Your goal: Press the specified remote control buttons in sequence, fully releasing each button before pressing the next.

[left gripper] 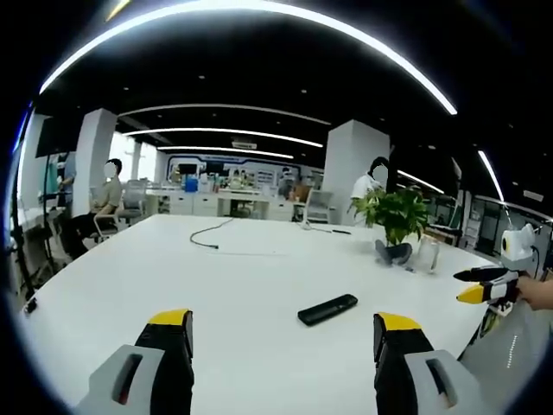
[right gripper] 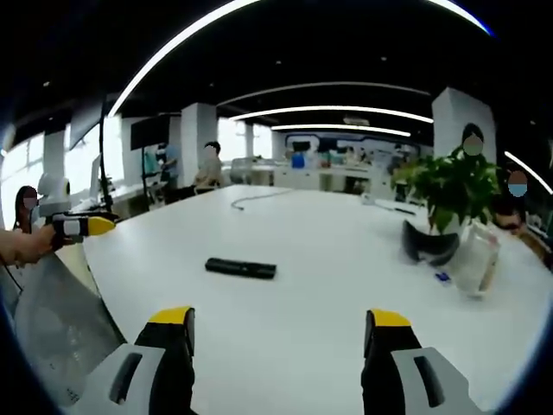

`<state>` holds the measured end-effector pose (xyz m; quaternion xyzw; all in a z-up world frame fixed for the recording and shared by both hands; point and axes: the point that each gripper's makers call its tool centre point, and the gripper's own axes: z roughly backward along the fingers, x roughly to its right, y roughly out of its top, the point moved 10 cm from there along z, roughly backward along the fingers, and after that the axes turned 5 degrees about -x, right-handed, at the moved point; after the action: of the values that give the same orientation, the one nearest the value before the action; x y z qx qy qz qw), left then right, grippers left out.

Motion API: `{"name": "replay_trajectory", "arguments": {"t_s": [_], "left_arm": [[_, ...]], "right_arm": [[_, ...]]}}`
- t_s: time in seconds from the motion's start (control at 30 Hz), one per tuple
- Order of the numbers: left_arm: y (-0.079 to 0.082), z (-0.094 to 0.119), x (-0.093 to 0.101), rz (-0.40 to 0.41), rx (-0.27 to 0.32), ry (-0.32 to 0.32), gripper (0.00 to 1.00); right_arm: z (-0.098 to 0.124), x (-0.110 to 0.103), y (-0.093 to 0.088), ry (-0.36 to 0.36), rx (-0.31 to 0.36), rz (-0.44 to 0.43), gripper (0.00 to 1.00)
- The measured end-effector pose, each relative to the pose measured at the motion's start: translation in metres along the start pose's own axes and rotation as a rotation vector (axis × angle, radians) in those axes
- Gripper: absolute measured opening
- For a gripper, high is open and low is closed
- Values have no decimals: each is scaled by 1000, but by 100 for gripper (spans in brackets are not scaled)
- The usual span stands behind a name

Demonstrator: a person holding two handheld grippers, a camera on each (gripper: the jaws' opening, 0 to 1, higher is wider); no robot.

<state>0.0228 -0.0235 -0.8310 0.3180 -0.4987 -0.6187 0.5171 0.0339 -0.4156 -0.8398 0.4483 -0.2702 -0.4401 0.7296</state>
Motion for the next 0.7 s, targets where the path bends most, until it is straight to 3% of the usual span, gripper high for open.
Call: {"name": "replay_trajectory", "arguments": {"t_s": [0.7], "left_arm": [[-2,1,1,-10,-5,4,88]], "right_arm": [[2,2,-1,-3,19,9,78]]}}
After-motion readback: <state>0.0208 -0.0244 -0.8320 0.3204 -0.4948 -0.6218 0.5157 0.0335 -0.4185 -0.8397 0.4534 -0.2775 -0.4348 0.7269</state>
